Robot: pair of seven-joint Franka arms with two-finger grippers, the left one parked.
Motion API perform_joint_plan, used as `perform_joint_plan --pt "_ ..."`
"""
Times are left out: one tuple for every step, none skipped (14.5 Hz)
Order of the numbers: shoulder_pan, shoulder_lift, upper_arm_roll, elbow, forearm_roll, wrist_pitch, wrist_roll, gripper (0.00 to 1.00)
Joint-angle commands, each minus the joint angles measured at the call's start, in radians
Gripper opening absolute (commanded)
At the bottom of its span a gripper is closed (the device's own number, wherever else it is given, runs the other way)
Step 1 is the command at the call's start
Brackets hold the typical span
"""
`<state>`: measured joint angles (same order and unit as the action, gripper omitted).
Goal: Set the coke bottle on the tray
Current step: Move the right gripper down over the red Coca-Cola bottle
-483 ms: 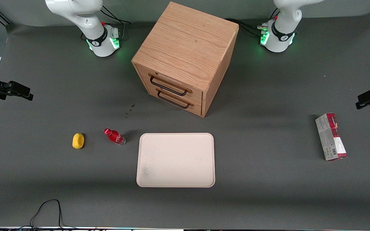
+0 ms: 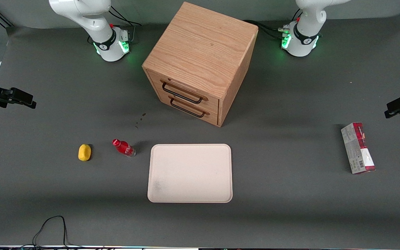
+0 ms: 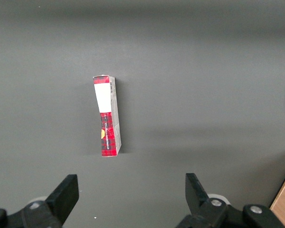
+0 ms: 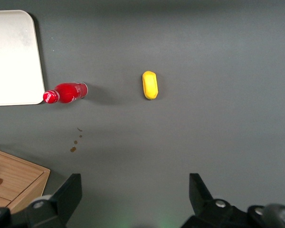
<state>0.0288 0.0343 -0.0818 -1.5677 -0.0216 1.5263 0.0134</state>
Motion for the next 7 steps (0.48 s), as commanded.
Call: perform_joint_plan --pt "-0.001 0.016 0.016 0.023 -0.004 -0.023 -0.015 1.00" --pt "0.023 0.025 0.023 0.031 -0.006 -0.020 -0.009 1.00" --pt "0.040 0.032 0.025 0.037 -0.004 -0.014 -0.004 1.00" --pt "0.061 0.051 0.027 0.054 -0.001 -0.009 0.002 1.00" --pt "0.098 0.079 0.027 0.081 0.003 -0.009 0.020 1.00" --pt "0.126 0.111 0.027 0.115 0.006 -0.009 0.052 1.00" --pt "0.153 0.143 0.027 0.148 0.006 -0.009 0.095 1.00"
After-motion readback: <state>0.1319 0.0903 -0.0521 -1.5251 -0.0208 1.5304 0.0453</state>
